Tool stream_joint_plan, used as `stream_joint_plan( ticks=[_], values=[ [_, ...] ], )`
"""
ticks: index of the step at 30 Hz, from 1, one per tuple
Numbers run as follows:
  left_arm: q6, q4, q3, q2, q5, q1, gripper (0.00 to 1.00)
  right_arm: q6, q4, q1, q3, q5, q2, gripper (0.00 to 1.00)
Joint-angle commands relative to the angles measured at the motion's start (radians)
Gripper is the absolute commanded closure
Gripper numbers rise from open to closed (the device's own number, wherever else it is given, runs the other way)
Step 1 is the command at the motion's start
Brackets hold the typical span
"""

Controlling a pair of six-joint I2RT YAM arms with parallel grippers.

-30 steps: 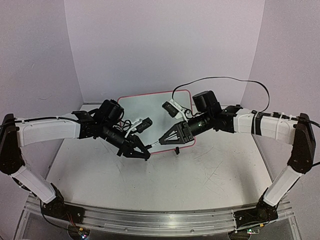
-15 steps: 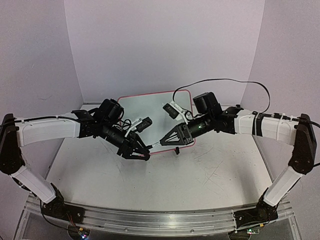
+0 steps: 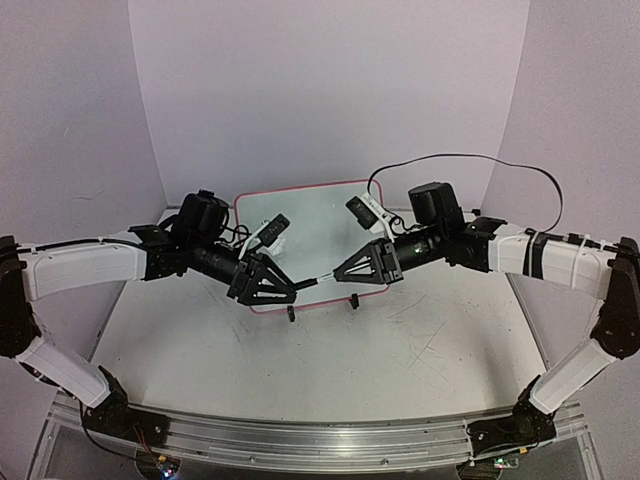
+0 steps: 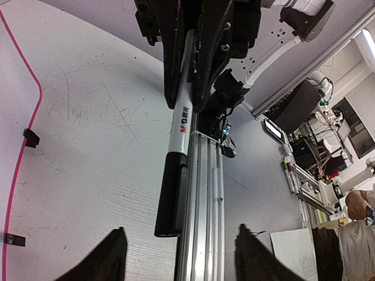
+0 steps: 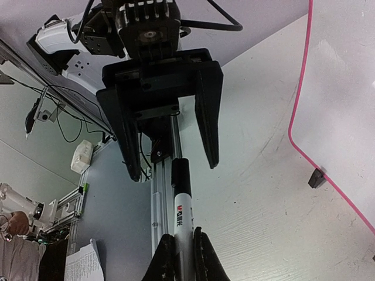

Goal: Write a sentence on the whiteboard
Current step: Pass from the left arm to the right, then open the pen cap from the whiteboard marker.

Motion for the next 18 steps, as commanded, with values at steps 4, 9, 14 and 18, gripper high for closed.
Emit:
stream_joint_plan(
  ticks=[4, 9, 14, 18],
  values=[
    [-0.045, 0.089, 0.073, 0.048, 0.077, -0.006, 0.56, 0.007, 0.039, 0.005, 0.007, -0.029, -0.013, 1.00],
    [-0.055, 0.097, 0.083, 0.065, 0.076, -0.020, 0.59, 0.005, 0.040, 0.009, 0.007, -0.024, -0.006, 1.00],
    [-0.055, 0.103, 0.085, 0.068, 0.058, -0.024, 0.71, -0.001, 0.037, 0.013, 0.011, -0.017, 0.004, 1.00],
    [-0.064, 0.105, 0.090, 0.074, 0.045, -0.024, 0.82, -0.004, 0.034, 0.014, 0.009, -0.021, 0.007, 1.00]
  ],
)
